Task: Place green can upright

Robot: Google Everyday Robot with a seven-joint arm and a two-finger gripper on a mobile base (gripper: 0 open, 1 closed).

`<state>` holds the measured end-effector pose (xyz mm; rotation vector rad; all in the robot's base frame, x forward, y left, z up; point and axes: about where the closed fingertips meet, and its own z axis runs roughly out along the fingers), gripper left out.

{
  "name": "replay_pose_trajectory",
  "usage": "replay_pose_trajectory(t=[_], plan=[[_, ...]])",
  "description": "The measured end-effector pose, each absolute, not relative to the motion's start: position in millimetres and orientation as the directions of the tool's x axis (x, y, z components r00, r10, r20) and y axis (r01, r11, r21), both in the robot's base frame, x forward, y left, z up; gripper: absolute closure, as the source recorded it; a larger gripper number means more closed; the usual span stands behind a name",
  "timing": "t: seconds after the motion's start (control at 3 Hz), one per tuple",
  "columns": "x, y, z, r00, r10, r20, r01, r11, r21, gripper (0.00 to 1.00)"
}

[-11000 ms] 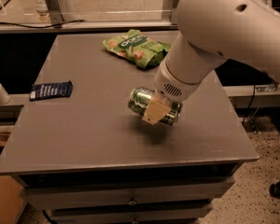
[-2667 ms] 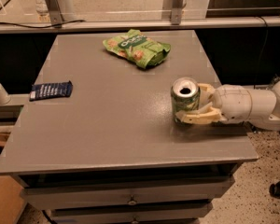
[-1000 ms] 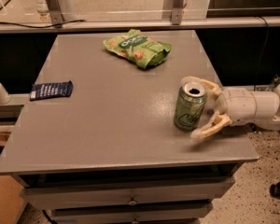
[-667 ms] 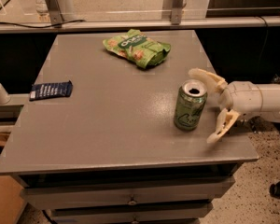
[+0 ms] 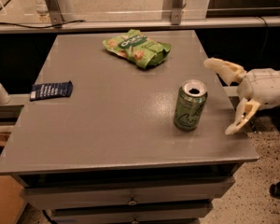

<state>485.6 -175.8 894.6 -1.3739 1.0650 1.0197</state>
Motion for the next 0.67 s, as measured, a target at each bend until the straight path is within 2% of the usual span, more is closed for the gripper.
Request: replay_pose_trajectory(t=[0.33, 0.67], plan=[[475.4, -197.0, 914.2, 0.220, -0.113, -0.969, -0.975, -0.006, -0.221, 0.00], [476.4, -196.0, 915.3, 0.218, -0.114, -0.969, -0.976, -0.004, -0.219, 0.00]])
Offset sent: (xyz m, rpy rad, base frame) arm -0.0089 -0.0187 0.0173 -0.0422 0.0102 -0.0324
